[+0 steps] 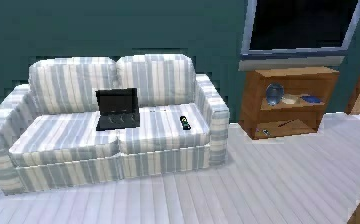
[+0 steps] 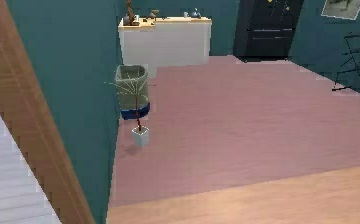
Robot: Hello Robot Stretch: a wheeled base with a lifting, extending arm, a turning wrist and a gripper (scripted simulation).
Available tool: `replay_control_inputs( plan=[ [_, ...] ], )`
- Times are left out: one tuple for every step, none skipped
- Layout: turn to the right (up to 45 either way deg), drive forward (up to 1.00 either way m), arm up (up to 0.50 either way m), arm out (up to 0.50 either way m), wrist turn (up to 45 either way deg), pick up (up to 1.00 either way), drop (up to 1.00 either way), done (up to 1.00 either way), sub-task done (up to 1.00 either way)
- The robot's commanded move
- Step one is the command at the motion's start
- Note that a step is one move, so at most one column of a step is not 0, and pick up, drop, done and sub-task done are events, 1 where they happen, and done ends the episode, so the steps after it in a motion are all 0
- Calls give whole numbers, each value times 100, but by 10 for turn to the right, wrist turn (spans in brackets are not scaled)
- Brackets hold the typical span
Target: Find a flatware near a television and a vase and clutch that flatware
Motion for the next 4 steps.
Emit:
replay_control_inputs(
  plan=[
    [90, 0, 0, 0, 0, 0, 0, 0, 0],
    [0, 50, 0, 0, 0, 0, 0, 0, 0],
    [300, 0, 0, 0, 0, 0, 0, 0, 0],
    [0, 70, 0, 0, 0, 0, 0, 0, 0]
  ],
)
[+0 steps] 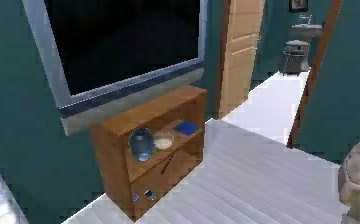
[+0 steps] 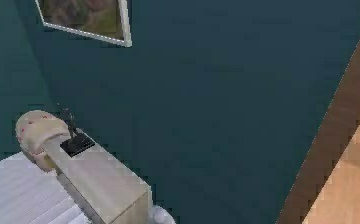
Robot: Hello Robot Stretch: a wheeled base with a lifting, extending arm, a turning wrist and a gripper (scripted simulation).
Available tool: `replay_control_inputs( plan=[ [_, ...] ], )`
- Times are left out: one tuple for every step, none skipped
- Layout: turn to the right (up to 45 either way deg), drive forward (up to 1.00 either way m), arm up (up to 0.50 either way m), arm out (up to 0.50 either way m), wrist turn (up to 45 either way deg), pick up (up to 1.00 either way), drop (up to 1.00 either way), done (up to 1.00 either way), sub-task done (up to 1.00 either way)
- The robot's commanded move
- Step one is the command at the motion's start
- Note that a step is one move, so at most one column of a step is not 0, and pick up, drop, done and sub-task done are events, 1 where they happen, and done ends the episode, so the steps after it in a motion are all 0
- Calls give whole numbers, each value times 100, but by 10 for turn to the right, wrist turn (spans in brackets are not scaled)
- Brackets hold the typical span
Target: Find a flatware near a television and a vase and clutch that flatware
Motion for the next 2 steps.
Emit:
replay_control_inputs(
  plan=[
    [-450, 0, 0, 0, 0, 0, 0, 0, 0],
    [-450, 0, 0, 0, 0, 0, 0, 0, 0]
  ],
)
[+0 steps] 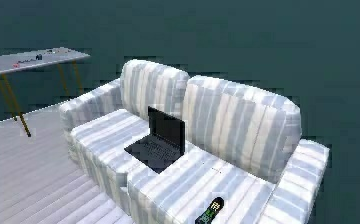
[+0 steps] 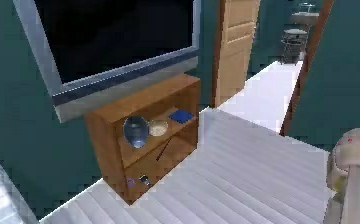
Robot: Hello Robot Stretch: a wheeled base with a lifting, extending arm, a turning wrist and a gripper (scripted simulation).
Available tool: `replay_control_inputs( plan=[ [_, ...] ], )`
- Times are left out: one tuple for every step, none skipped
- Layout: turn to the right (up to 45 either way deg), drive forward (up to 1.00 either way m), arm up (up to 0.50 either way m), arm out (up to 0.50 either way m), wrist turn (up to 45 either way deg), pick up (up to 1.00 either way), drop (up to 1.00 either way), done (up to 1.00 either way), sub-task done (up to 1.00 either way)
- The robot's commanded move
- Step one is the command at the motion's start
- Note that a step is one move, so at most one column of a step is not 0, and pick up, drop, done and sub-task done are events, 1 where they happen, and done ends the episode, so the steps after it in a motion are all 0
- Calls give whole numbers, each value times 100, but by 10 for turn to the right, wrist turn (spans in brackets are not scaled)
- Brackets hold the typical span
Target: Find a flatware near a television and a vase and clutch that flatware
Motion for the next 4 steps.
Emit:
replay_control_inputs(
  plan=[
    [-450, 0, 0, 0, 0, 0, 0, 0, 0],
    [-60, 0, 0, 0, 0, 0, 0, 0, 0],
    [0, 25, 0, 0, 0, 0, 0, 0, 0],
    [450, 0, 0, 0, 0, 0, 0, 0, 0]
  ],
)
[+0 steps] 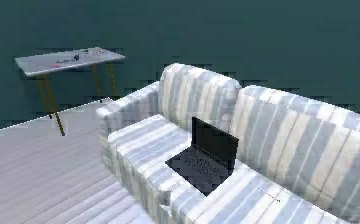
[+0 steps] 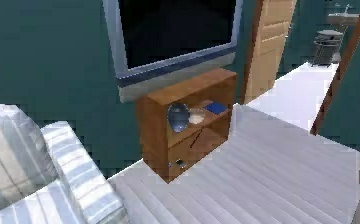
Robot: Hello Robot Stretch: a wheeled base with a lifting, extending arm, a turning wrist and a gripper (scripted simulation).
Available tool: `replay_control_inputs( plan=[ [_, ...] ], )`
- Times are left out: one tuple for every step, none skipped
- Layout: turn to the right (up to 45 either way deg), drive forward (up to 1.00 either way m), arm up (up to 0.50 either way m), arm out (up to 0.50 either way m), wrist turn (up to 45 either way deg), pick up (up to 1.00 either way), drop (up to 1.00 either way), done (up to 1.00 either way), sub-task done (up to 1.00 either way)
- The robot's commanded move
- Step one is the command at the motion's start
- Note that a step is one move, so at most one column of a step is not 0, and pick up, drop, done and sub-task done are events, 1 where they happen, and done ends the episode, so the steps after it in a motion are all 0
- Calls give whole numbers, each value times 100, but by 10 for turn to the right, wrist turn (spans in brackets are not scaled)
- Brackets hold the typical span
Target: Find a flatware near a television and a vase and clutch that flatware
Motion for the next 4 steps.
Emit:
replay_control_inputs(
  plan=[
    [450, 0, 0, 0, 0, 0, 0, 0, 0],
    [450, 0, 0, 0, 0, 0, 0, 0, 0],
    [300, 0, 0, 0, 0, 0, 0, 0, 0],
    [0, 60, 0, 0, 0, 0, 0, 0, 0]
  ],
)
